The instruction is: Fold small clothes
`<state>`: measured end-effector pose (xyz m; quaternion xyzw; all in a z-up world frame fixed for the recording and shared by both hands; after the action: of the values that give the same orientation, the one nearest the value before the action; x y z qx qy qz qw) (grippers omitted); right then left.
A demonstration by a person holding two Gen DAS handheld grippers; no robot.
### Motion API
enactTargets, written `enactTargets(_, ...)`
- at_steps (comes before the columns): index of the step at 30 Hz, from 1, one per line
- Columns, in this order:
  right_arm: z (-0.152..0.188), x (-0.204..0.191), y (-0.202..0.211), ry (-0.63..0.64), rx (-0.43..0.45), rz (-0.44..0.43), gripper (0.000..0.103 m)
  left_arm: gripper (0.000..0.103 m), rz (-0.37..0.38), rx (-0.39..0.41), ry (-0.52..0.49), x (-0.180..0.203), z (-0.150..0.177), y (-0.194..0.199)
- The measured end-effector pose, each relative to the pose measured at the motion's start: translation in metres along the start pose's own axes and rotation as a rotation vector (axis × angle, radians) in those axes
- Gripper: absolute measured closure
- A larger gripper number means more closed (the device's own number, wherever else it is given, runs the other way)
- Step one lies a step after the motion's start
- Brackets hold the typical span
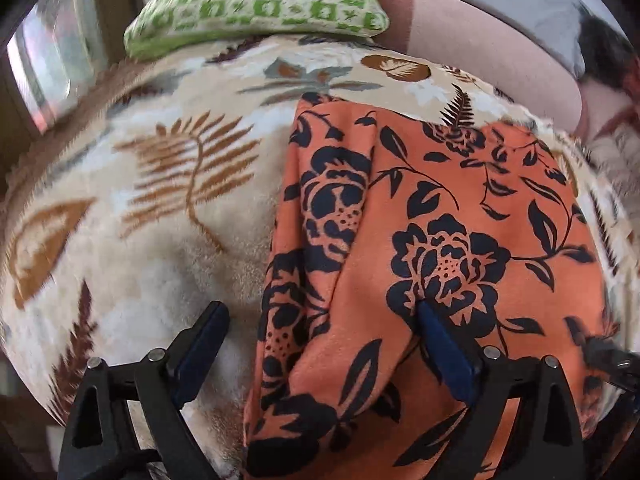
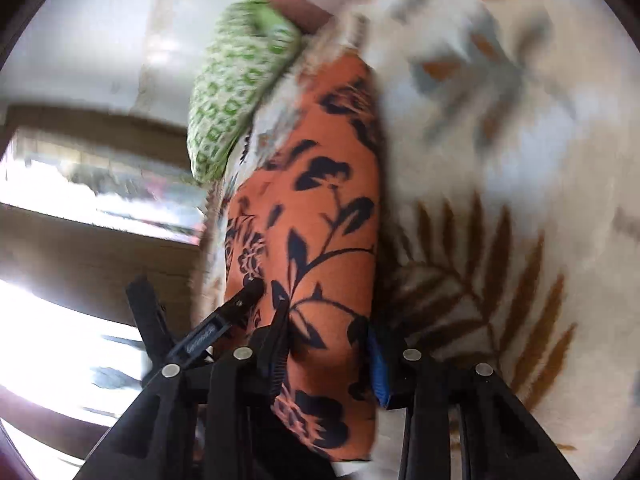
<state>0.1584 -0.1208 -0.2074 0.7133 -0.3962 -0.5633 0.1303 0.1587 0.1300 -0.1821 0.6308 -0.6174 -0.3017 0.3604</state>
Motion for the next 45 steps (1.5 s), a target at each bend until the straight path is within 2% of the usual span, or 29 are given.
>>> enactTargets(1,0.004,0.012,-0.010,-0.008,-0.037,0.039,0.065,0.006,0.005,-0.006,0.005,0.000,0.001,-0.001)
enactTargets(3,0.004,0.032,-0.009,-0.188,-0.041,-0.089,0.054,0.006,0.012,-0.009,0.017,-0.001,0.000,-0.001)
enactTargets(4,0.001,0.031,-0.002,-0.203,-0.045,-0.099,0.050,0.006,0.015,-0.008,0.018,-0.002,0.000,0.000)
enactTargets(7,-0.023,0.016,0.033,-0.137,0.069,-0.139,0.038,0.006,0.020,-0.002,0.022,-0.005,-0.001,-0.003)
enactTargets(9,-0.040,0.023,0.039,-0.190,0.120,-0.150,0.031,0.005,0.024,-0.001,0.031,-0.005,-0.002,-0.005)
enactTargets(11,-0.051,0.034,0.021,-0.244,0.087,-0.159,0.030,0.005,0.024,0.004,0.027,-0.005,-0.001,-0.005)
enactTargets(12,-0.051,0.037,0.004,-0.277,0.028,-0.174,0.030,0.005,0.025,0.004,0.028,-0.005,-0.002,-0.005)
enactTargets(13,-0.047,0.034,-0.013,-0.290,-0.033,-0.206,0.034,0.005,0.025,0.003,0.030,-0.005,-0.002,-0.006)
enactTargets(14,-0.047,0.027,-0.016,-0.248,-0.042,-0.181,0.068,0.005,0.025,0.004,0.030,-0.005,-0.002,-0.005)
enactTargets(17,-0.051,-0.009,0.006,-0.013,0.038,-0.051,0.073,0.004,0.033,0.011,0.031,-0.006,-0.001,-0.005)
enactTargets(19,-0.045,0.003,-0.004,0.045,0.017,0.067,0.073,0.004,0.037,0.011,0.027,-0.005,0.000,-0.006)
enactTargets(20,-0.039,0.018,-0.013,0.037,-0.008,0.099,0.070,0.003,0.029,0.013,0.022,-0.004,0.000,-0.006)
enactTargets(22,-0.045,0.025,-0.005,-0.084,0.000,0.011,0.055,0.003,0.028,0.018,0.022,-0.005,-0.001,-0.004)
enactTargets(23,-0.051,0.025,0.005,-0.120,0.013,-0.011,0.043,0.003,0.034,0.017,0.028,-0.005,-0.001,-0.005)
enactTargets(24,-0.058,0.022,0.016,-0.127,0.049,-0.034,0.037,0.003,0.036,0.017,0.030,-0.006,-0.001,-0.006)
enactTargets(27,-0.088,0.021,0.033,-0.124,0.132,-0.063,0.026,0.003,0.034,0.017,0.031,-0.006,-0.001,-0.006)
enactTargets(29,-0.102,0.031,0.017,-0.167,0.102,-0.059,0.026,0.003,0.035,0.016,0.031,-0.005,-0.001,-0.006)
enactTargets(30,-0.106,0.035,0.005,-0.185,0.072,-0.076,0.028,0.003,0.035,0.015,0.032,-0.005,-0.001,-0.006)
enactTargets(31,-0.104,0.034,-0.016,-0.198,0.021,-0.100,0.039,0.003,0.034,0.016,0.032,-0.005,-0.001,-0.005)
enactTargets(32,-0.104,0.033,-0.026,-0.208,-0.013,-0.096,0.073,0.003,0.032,0.016,0.032,-0.006,-0.001,-0.005)
enactTargets(33,-0.103,0.025,-0.021,-0.155,0.005,-0.064,0.074,0.003,0.033,0.018,0.033,-0.006,-0.001,-0.005)
enactTargets(35,-0.097,-0.005,-0.002,0.077,0.074,0.061,0.075,0.002,0.035,0.023,0.033,-0.006,0.000,-0.006)
enactTargets(37,-0.091,-0.005,-0.014,0.176,0.061,0.168,0.075,0.001,0.032,0.022,0.030,-0.005,0.000,-0.008)
enactTargets(38,-0.090,0.008,-0.024,0.135,0.026,0.172,0.072,0.001,0.030,0.022,0.030,-0.005,-0.001,-0.007)
enactTargets(40,-0.094,0.018,-0.011,-0.012,0.052,0.072,0.061,0.001,0.035,0.020,0.036,-0.007,0.000,-0.006)
enactTargets(41,-0.096,0.017,-0.005,-0.022,0.058,0.068,0.037,0.001,0.039,0.021,0.037,-0.007,0.000,-0.006)
enactTargets(42,-0.103,0.011,-0.001,-0.025,0.087,0.047,0.021,0.001,0.038,0.023,0.037,-0.007,0.000,-0.006)
enactTargets(43,-0.112,0.007,0.005,-0.031,0.128,0.015,0.017,0.001,0.036,0.024,0.038,-0.006,0.000,-0.006)
enactTargets(45,-0.124,0.012,0.000,-0.076,0.136,-0.003,0.014,0.001,0.034,0.023,0.040,-0.007,0.000,-0.006)
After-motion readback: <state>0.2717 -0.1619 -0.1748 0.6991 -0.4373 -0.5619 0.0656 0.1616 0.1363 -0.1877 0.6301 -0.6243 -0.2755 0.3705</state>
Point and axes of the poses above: each gripper's, at about its wrist camera, not at the fingertips, and y roughly against the way its jaws point, x to its right, z to its underside, the point moved 7 cm from there along -y, roughly the way its jaws point, and after that the axes turned 5 degrees about x, right-handed, at the moved point
